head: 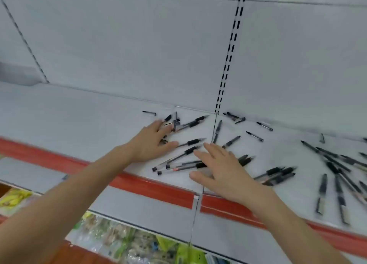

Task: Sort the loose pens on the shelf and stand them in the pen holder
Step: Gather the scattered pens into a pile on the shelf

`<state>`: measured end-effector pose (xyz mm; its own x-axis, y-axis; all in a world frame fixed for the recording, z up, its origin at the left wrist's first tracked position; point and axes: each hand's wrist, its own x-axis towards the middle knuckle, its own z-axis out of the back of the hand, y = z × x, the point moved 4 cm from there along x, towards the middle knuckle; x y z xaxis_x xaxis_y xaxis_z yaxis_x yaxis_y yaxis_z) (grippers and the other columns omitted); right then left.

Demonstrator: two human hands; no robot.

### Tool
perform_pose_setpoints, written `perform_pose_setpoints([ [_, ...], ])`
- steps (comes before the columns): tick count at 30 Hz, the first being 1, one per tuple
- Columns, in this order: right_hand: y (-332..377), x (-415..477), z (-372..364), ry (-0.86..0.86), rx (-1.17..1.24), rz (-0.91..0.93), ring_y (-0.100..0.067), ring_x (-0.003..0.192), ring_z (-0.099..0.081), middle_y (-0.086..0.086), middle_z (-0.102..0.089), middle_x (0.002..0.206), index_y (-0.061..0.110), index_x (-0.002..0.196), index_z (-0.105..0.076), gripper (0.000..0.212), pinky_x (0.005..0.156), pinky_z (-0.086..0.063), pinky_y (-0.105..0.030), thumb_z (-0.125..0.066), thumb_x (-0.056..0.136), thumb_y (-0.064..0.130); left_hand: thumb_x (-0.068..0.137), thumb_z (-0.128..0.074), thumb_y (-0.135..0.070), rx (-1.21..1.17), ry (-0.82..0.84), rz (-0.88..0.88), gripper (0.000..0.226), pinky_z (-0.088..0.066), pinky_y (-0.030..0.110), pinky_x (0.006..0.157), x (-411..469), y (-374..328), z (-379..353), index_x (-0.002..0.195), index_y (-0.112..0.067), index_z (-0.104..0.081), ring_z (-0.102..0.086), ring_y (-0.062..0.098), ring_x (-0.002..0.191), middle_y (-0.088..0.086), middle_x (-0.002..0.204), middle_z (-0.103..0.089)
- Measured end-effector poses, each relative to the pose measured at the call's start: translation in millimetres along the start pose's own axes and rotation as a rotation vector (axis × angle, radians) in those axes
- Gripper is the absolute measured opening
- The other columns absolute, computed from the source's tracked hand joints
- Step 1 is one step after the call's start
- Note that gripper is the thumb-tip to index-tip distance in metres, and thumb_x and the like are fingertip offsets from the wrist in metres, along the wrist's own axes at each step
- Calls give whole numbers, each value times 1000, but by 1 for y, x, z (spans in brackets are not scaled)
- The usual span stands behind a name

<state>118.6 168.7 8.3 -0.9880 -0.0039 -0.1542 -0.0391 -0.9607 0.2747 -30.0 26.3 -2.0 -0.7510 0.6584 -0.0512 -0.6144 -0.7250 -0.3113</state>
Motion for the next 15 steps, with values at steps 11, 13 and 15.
perform_pose_setpoints([
  [11,-10,3,-1,-73,-30,-118,-14,144,4,2,0,158,34,146,-14,60,118,-2,-40,-31,92,56,95,-40,-39,-70,-291,-70,50,-15,32,114,39,8,20,139,-13,-39,-21,25,141,12,152,-24],
  [13,-12,3,-2,-76,-30,-139,-14,144,9,2,5,158,35,146,-11,63,118,0,-42,-31,91,58,92,-34,-53,59,-187,114,63,-11,42,116,57,33,19,145,-18,-27,-10,30,143,14,155,-13],
  [15,-14,4,-2,-70,-27,-158,-15,144,12,3,8,157,34,147,-9,65,117,2,-43,-30,90,60,88,-28,-64,99,-94,205,72,-10,47,116,71,46,15,147,-23,-17,-5,31,144,12,156,-8],
])
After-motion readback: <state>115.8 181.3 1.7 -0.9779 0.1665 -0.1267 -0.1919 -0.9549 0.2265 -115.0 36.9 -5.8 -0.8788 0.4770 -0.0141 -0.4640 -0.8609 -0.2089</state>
